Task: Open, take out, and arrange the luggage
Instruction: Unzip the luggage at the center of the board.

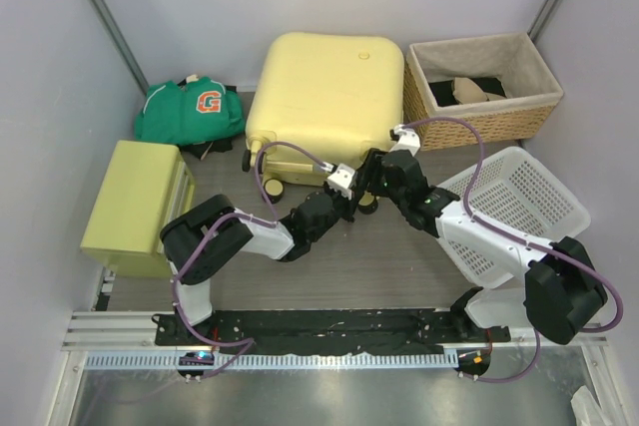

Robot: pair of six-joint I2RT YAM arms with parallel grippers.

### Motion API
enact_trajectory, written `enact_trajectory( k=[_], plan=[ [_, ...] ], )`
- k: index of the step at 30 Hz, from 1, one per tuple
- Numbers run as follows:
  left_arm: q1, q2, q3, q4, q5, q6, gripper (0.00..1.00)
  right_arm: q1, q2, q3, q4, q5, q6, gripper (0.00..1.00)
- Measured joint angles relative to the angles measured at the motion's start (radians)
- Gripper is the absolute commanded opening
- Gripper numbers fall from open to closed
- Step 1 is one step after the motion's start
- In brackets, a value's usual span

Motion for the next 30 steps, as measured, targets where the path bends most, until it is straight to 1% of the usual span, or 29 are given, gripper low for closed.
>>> enact_trajectory(
  k=[7,11,16,17,18,20,21,23,24,26,27,28,29,30],
  plan=[
    [0.0,-0.007,0.018,-0.053,0.023,0.022,0.0,-0.001,0.003,0.048,-0.105,-0.009,-0.047,0.01],
    [-0.001,-0.016,0.024,-0.083,0.035,0.034,0.0,-0.002,0.001,0.056,-0.127,-0.013,-0.064,0.02],
    [-0.013,-0.026,0.041,-0.135,0.039,0.042,0.01,-0.004,-0.014,0.057,-0.161,-0.013,-0.093,0.06],
    [-0.016,-0.027,0.041,-0.137,0.038,0.043,0.05,-0.004,-0.018,0.059,-0.171,-0.013,-0.1,0.08],
    [-0.019,-0.03,0.042,-0.142,0.037,0.043,0.16,-0.004,-0.02,0.061,-0.183,-0.013,-0.106,0.12],
    [-0.026,-0.037,0.041,-0.154,0.027,0.043,0.34,-0.004,-0.027,0.066,-0.206,-0.013,-0.115,0.19],
    [-0.03,-0.045,0.039,-0.165,0.02,0.035,0.47,-0.004,-0.033,0.066,-0.219,-0.014,-0.127,0.25],
    [-0.05,-0.08,0.017,-0.207,0.06,0.035,0.58,-0.004,-0.043,0.067,-0.229,-0.005,-0.134,0.31],
    [-0.085,-0.094,0.013,-0.226,0.084,0.038,0.66,0.0,-0.043,0.068,-0.229,-0.006,-0.13,0.37],
    [-0.154,-0.13,-0.002,-0.254,0.121,0.044,0.71,0.01,-0.047,0.068,-0.231,-0.004,-0.118,0.42],
    [-0.187,-0.156,-0.013,-0.273,0.135,0.045,0.74,0.011,-0.05,0.068,-0.232,-0.002,-0.114,0.5],
    [-0.205,-0.185,-0.026,-0.29,0.142,0.044,0.76,0.011,-0.055,0.068,-0.234,0.0,-0.113,0.53],
    [-0.209,-0.209,-0.038,-0.299,0.144,0.043,0.78,0.013,-0.06,0.068,-0.237,0.002,-0.112,0.6],
    [-0.208,-0.24,-0.051,-0.314,0.138,0.043,0.83,0.014,-0.065,0.068,-0.24,0.003,-0.112,0.65]
  ],
)
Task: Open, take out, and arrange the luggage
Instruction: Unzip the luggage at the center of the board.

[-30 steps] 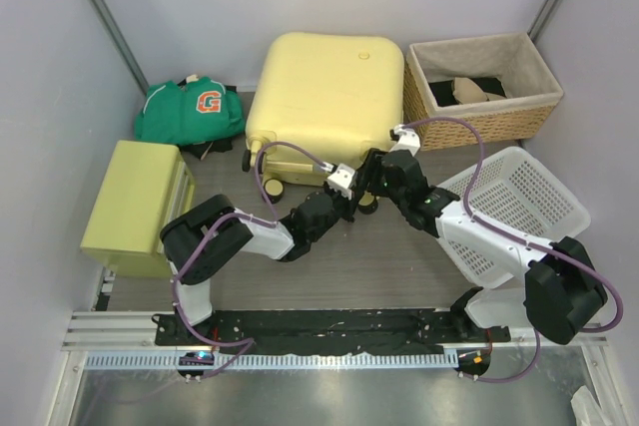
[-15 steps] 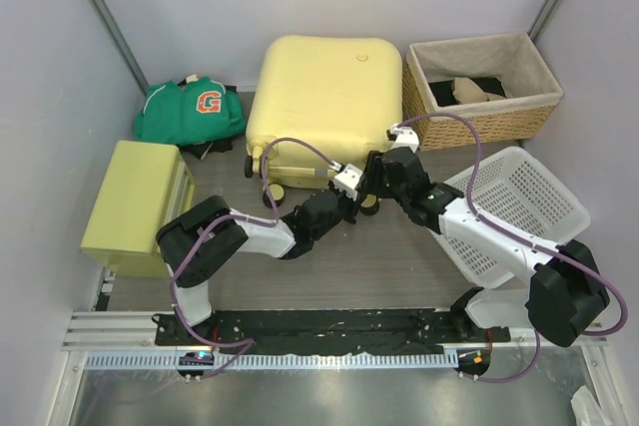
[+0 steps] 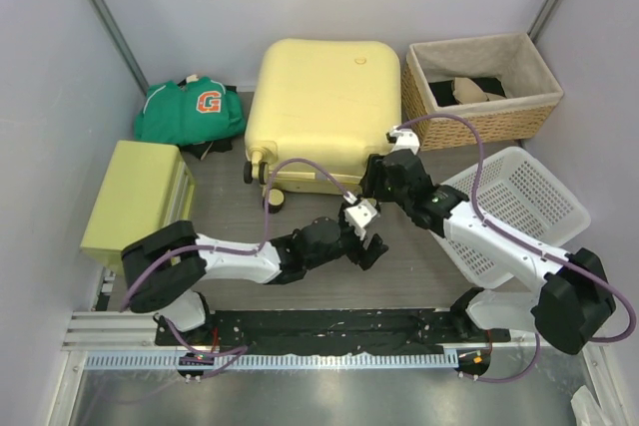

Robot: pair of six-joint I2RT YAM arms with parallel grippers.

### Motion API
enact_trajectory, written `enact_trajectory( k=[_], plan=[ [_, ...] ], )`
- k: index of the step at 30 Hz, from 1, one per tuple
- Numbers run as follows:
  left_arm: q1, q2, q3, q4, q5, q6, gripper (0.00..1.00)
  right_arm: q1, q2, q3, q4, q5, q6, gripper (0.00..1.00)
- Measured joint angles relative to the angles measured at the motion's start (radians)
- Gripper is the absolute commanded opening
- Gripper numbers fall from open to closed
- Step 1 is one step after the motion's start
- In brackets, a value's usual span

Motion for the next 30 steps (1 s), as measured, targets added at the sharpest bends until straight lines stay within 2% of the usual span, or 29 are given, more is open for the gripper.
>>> enact_trajectory(
  k=[1,2,3,5,11,16,22,26,30],
  plan=[
    [0.008,-0.029,-0.012,-0.014,-0.01,-0.001,0.92,0.001,-0.005,0.0,-0.003,0.0,-0.003,0.69],
    [0.016,-0.06,-0.024,-0.03,-0.023,-0.002,0.97,0.001,-0.01,0.0,-0.008,-0.001,-0.008,0.77],
    [0.021,-0.089,-0.037,-0.047,-0.038,-0.002,1.0,0.011,-0.021,0.004,-0.033,-0.013,-0.026,0.8],
    [0.031,-0.141,-0.054,-0.092,-0.074,-0.004,1.0,0.035,-0.048,0.011,-0.072,-0.018,-0.048,0.88],
    [0.055,-0.327,-0.068,-0.3,-0.202,-0.002,1.0,0.054,-0.145,0.069,-0.179,0.037,-0.103,0.97],
    [0.13,-0.504,-0.026,-0.53,-0.301,-0.027,1.0,0.053,-0.185,0.115,-0.214,0.092,-0.127,0.98],
    [0.346,-0.63,0.133,-0.819,-0.364,-0.1,1.0,0.048,-0.125,0.148,-0.222,0.107,-0.14,0.98],
    [0.438,-0.687,0.191,-0.926,-0.421,-0.114,1.0,0.048,-0.07,0.157,-0.226,0.105,-0.144,0.95],
    [0.528,-0.659,0.206,-0.993,-0.419,-0.115,1.0,0.045,-0.028,0.159,-0.234,0.106,-0.145,0.89]
  ],
)
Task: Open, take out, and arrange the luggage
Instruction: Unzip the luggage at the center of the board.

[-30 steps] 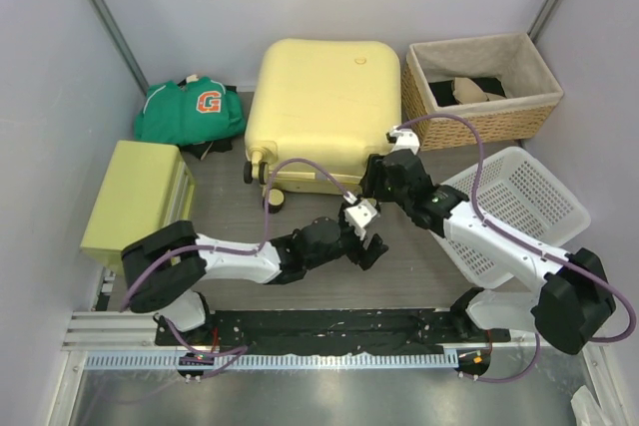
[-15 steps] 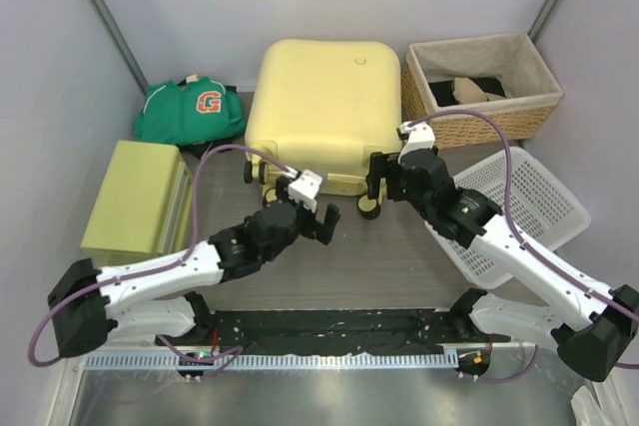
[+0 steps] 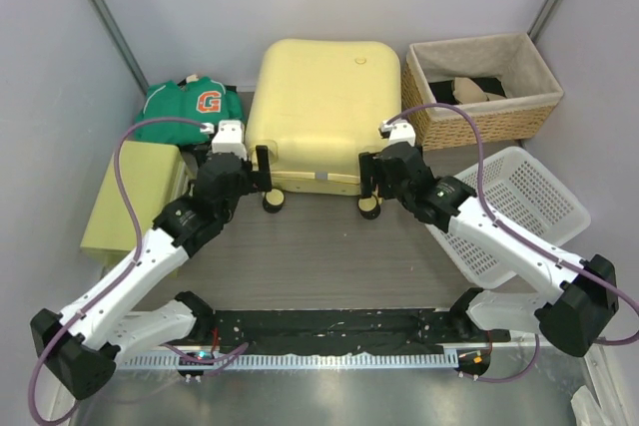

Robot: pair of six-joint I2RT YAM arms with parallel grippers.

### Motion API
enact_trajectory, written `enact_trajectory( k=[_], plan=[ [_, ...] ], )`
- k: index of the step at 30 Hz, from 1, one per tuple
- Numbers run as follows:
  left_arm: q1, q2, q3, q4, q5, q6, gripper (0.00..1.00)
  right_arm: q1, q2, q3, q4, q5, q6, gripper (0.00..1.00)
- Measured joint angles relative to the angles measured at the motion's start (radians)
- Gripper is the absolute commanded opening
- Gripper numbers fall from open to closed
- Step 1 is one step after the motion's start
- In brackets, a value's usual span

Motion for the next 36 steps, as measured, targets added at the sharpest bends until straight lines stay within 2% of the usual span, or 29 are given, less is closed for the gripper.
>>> enact_trajectory(
  k=[6,7,9,10,12,13,16,17,19,25,33,35,36],
  plan=[
    [0.065,0.098,-0.018,-0.05,0.043,-0.002,1.0,-0.01,0.018,0.0,-0.008,0.013,0.0,0.71],
    [0.069,0.104,-0.024,-0.049,0.051,-0.002,1.0,-0.013,0.019,0.0,-0.008,0.015,-0.001,0.65],
    [0.077,0.114,-0.035,-0.04,0.068,-0.002,0.91,-0.016,0.023,0.0,-0.008,0.014,-0.002,0.55],
    [0.084,0.122,-0.04,-0.027,0.08,-0.003,0.87,-0.017,0.027,0.0,-0.006,0.014,-0.004,0.44],
    [0.097,0.143,-0.048,0.0,0.101,-0.002,0.71,-0.017,0.031,0.0,-0.003,0.017,0.0,0.3],
    [0.105,0.159,-0.051,0.018,0.114,-0.001,0.58,-0.017,0.031,0.0,-0.003,0.017,0.006,0.18],
    [0.111,0.195,-0.055,0.05,0.156,-0.001,0.37,-0.018,0.031,0.0,0.0,0.008,0.012,0.05],
    [0.111,0.198,-0.055,0.05,0.167,0.004,0.27,-0.018,0.031,0.0,0.001,0.001,0.013,0.03],
    [0.119,0.2,-0.055,0.06,0.182,0.011,0.17,-0.02,0.029,-0.002,0.011,-0.024,0.023,0.01],
    [0.17,0.236,-0.05,0.11,0.213,0.048,0.0,-0.002,0.004,-0.051,0.088,-0.038,0.085,0.01],
    [0.272,0.328,0.026,0.132,0.275,0.106,0.03,0.083,0.037,-0.055,0.145,0.019,0.172,0.01],
    [0.291,0.346,0.043,0.132,0.283,0.119,0.25,0.101,0.054,-0.055,0.167,0.031,0.188,0.01],
    [0.298,0.354,0.051,0.132,0.283,0.125,0.31,0.109,0.063,-0.053,0.175,0.037,0.195,0.01]
  ],
)
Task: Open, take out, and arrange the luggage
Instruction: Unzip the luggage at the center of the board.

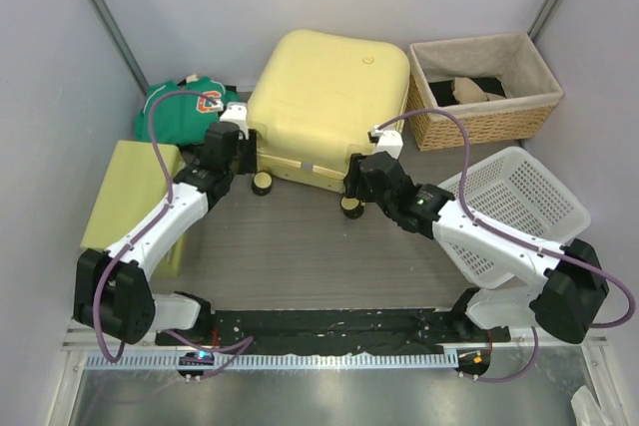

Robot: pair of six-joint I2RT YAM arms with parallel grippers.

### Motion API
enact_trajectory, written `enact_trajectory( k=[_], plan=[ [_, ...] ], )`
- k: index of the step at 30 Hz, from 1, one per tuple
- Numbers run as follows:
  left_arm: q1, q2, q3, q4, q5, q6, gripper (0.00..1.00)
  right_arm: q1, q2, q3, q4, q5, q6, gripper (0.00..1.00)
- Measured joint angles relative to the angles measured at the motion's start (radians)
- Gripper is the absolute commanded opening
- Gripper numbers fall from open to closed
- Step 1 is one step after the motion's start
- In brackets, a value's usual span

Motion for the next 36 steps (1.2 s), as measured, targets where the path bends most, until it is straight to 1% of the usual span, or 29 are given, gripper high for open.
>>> enact_trajectory(
  k=[1,2,3,4,5,6,7,8,9,10,12,15,19,20,22,24,27,31,36],
  plan=[
    [0.003,0.004,0.004,0.0,0.0,0.005,0.46,0.006,0.008,0.003,0.004,0.007,0.003,0.01],
    [0.008,0.008,0.01,-0.003,0.0,0.011,0.57,0.013,0.016,0.008,0.005,0.016,0.005,0.02],
    [0.011,0.009,0.014,-0.006,-0.001,0.014,0.67,0.019,0.023,0.013,0.005,0.025,0.007,0.09],
    [0.013,0.009,0.016,-0.006,-0.004,0.013,0.8,0.023,0.027,0.016,0.004,0.033,0.008,0.15],
    [0.013,0.009,0.017,-0.005,-0.007,0.009,0.84,0.026,0.029,0.018,0.002,0.042,0.008,0.21],
    [0.013,0.009,0.019,-0.002,-0.011,-0.006,0.89,0.03,0.028,0.019,0.001,0.048,0.008,0.43],
    [0.013,0.006,0.022,-0.001,-0.015,-0.021,0.94,0.033,0.028,0.019,0.001,0.054,0.007,0.54],
    [0.012,0.003,0.022,0.003,-0.017,-0.032,0.95,0.037,0.026,0.019,0.0,0.062,0.005,0.63],
    [0.006,-0.005,0.022,0.003,-0.019,-0.043,0.96,0.038,0.023,0.019,-0.002,0.068,0.003,0.76],
    [-0.002,-0.018,0.021,0.004,-0.027,-0.053,0.97,0.039,0.018,0.019,-0.004,0.069,-0.002,0.8],
    [-0.047,-0.058,0.011,0.011,-0.057,-0.068,0.97,0.044,-0.004,0.019,-0.014,0.042,-0.03,0.85],
    [-0.153,-0.126,-0.016,0.033,-0.095,-0.072,0.98,0.019,-0.071,0.018,-0.039,-0.039,-0.07,0.86],
    [-0.314,-0.206,-0.102,0.123,-0.087,-0.106,0.98,-0.143,-0.171,0.012,-0.022,-0.159,-0.083,0.86],
    [-0.341,-0.218,-0.144,0.167,-0.066,-0.125,0.97,-0.197,-0.201,0.004,-0.011,-0.182,-0.084,0.86],
    [-0.358,-0.218,-0.212,0.237,-0.03,-0.158,0.95,-0.256,-0.237,-0.008,-0.007,-0.204,-0.084,0.84],
    [-0.369,-0.18,-0.283,0.32,0.008,-0.205,0.93,-0.287,-0.261,-0.022,0.0,-0.231,-0.085,0.81],
    [-0.377,-0.071,-0.324,0.423,0.071,-0.251,0.88,-0.304,-0.266,-0.045,0.012,-0.266,-0.085,0.77],
    [-0.396,0.091,-0.327,0.589,0.163,-0.283,0.87,-0.313,-0.262,-0.084,0.018,-0.303,-0.079,0.76],
    [-0.422,0.205,-0.307,0.741,0.229,-0.286,0.85,-0.315,-0.263,-0.114,0.038,-0.328,-0.074,0.74]
  ],
)
